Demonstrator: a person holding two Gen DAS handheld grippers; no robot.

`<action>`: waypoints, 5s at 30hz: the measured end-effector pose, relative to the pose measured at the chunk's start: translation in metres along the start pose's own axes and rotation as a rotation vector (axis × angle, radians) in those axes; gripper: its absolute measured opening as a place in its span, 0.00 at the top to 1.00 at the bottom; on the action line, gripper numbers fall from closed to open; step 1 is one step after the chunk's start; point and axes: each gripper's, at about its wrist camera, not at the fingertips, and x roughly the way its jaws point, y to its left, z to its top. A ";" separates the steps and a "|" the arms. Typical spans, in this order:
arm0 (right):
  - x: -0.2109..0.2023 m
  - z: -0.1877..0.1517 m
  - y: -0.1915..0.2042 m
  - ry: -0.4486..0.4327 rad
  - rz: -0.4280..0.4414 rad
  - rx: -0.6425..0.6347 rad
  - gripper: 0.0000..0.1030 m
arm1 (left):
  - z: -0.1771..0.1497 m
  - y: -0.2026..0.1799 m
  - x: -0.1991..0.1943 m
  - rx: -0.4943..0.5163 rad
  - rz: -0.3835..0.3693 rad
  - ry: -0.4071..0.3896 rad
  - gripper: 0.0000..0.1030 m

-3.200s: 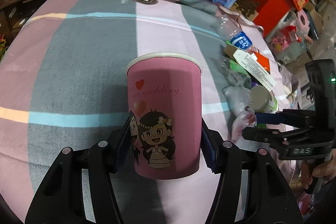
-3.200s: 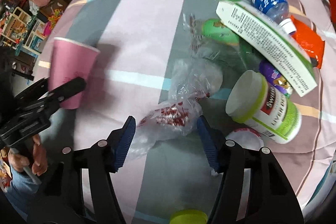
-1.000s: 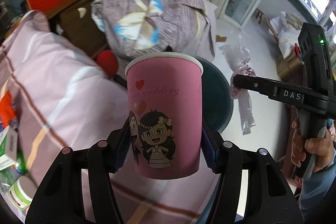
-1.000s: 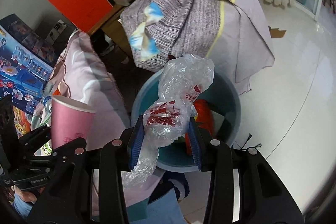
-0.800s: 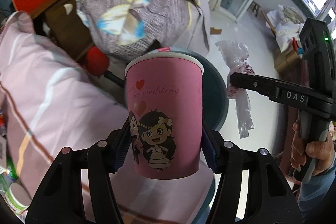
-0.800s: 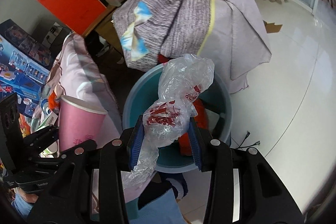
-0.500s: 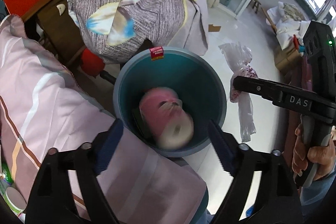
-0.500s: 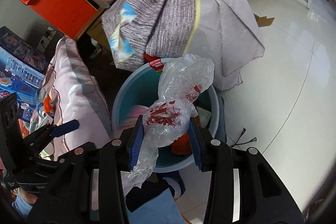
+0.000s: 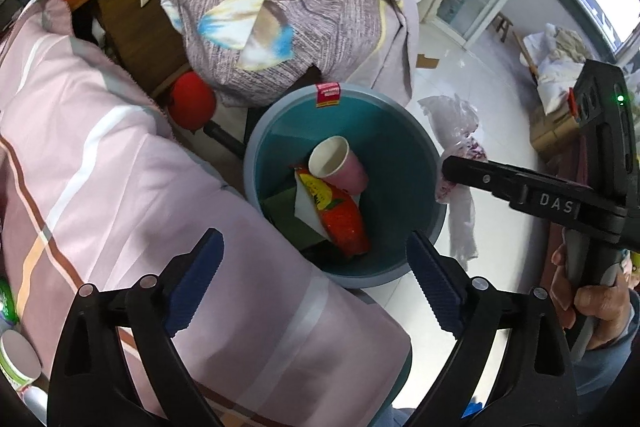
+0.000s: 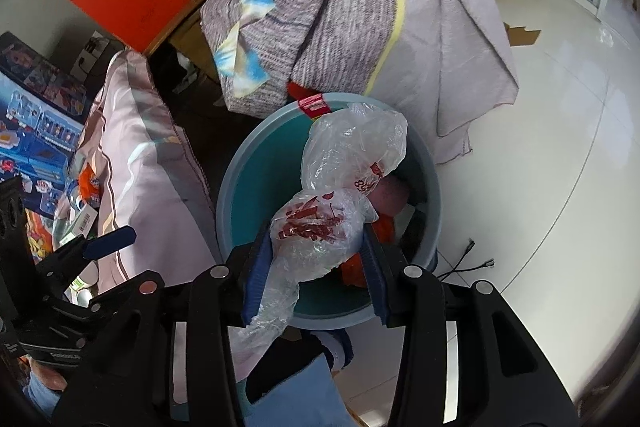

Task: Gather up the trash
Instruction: 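Open both tools to drop the pink cup and clear bag into the bin, then move both tools back over the bed toward the remaining trash, then grasp the green snack bag with the left tool while the right tool grasps the medicine box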

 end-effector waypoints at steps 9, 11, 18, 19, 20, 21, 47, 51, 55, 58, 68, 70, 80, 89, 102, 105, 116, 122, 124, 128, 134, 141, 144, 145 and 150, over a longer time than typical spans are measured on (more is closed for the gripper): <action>0.004 0.000 0.015 0.011 0.003 -0.015 0.34 | -0.006 0.008 -0.011 -0.013 0.000 -0.016 0.08; 0.004 -0.001 0.017 0.011 -0.008 -0.016 0.29 | -0.008 0.010 -0.013 -0.019 -0.003 -0.017 0.08; 0.001 -0.004 0.025 0.013 -0.021 -0.025 0.29 | -0.014 0.016 -0.018 -0.031 -0.003 -0.018 0.08; 0.001 -0.004 0.026 0.013 -0.021 -0.026 0.29 | -0.016 0.017 -0.020 -0.033 -0.004 -0.023 0.08; 0.000 -0.004 0.027 0.013 -0.021 -0.027 0.29 | -0.017 0.018 -0.022 -0.035 -0.004 -0.027 0.08; -0.001 -0.005 0.030 0.012 -0.024 -0.031 0.29 | -0.018 0.019 -0.023 -0.038 -0.004 -0.030 0.07; 0.020 -0.038 0.182 0.085 -0.012 -0.300 0.26 | -0.109 0.148 -0.116 -0.287 0.072 -0.161 0.07; 0.031 -0.049 0.225 0.112 -0.011 -0.385 0.26 | -0.132 0.181 -0.138 -0.350 0.097 -0.190 0.06; 0.040 -0.061 0.264 0.137 -0.016 -0.464 0.26 | -0.159 0.215 -0.160 -0.407 0.126 -0.212 0.06; 0.044 -0.069 0.294 0.147 -0.020 -0.524 0.26 | -0.180 0.238 -0.177 -0.438 0.158 -0.233 0.06; 0.056 -0.092 0.376 0.171 -0.030 -0.703 0.26 | -0.246 0.308 -0.202 -0.593 0.224 -0.258 0.05; 0.059 -0.095 0.386 0.179 -0.021 -0.715 0.26 | -0.255 0.313 -0.200 -0.610 0.201 -0.255 0.05; 0.072 -0.098 0.405 0.204 -0.054 -0.746 0.26 | -0.251 0.314 -0.180 -0.565 0.185 -0.218 0.05; 0.110 -0.089 0.465 0.229 -0.062 -0.890 0.26 | -0.248 0.367 -0.186 -0.640 0.216 -0.233 0.05; 0.180 -0.100 0.525 0.259 -0.160 -1.140 0.26 | -0.256 0.395 -0.189 -0.649 0.192 -0.251 0.05; 0.187 -0.101 0.530 0.238 -0.171 -1.173 0.26 | -0.252 0.395 -0.187 -0.644 0.181 -0.251 0.05; 0.192 -0.113 0.534 0.139 -0.235 -1.267 0.36 | -0.235 0.388 -0.172 -0.619 0.164 -0.235 0.05; 0.171 -0.100 0.543 0.069 -0.182 -1.246 0.67 | -0.242 0.397 -0.173 -0.657 0.174 -0.237 0.05; 0.157 -0.085 0.542 0.082 -0.125 -1.174 0.70 | -0.242 0.399 -0.175 -0.667 0.174 -0.237 0.05; 0.141 -0.064 0.529 0.109 -0.065 -1.067 0.71 | -0.230 0.395 -0.174 -0.643 0.168 -0.237 0.05; 0.128 -0.042 0.495 0.173 0.000 -0.907 0.71 | -0.196 0.381 -0.150 -0.577 0.184 -0.195 0.05; 0.138 -0.044 0.455 0.261 0.027 -0.826 0.71 | -0.176 0.368 -0.134 -0.524 0.308 -0.176 0.43; 0.145 -0.049 0.446 0.279 0.031 -0.824 0.70 | -0.176 0.366 -0.136 -0.533 0.293 -0.184 0.53; 0.148 -0.049 0.444 0.284 0.036 -0.819 0.70 | -0.177 0.366 -0.138 -0.539 0.297 -0.187 0.54; 0.155 -0.053 0.434 0.284 0.047 -0.794 0.71 | -0.185 0.365 -0.157 -0.568 0.321 -0.217 0.55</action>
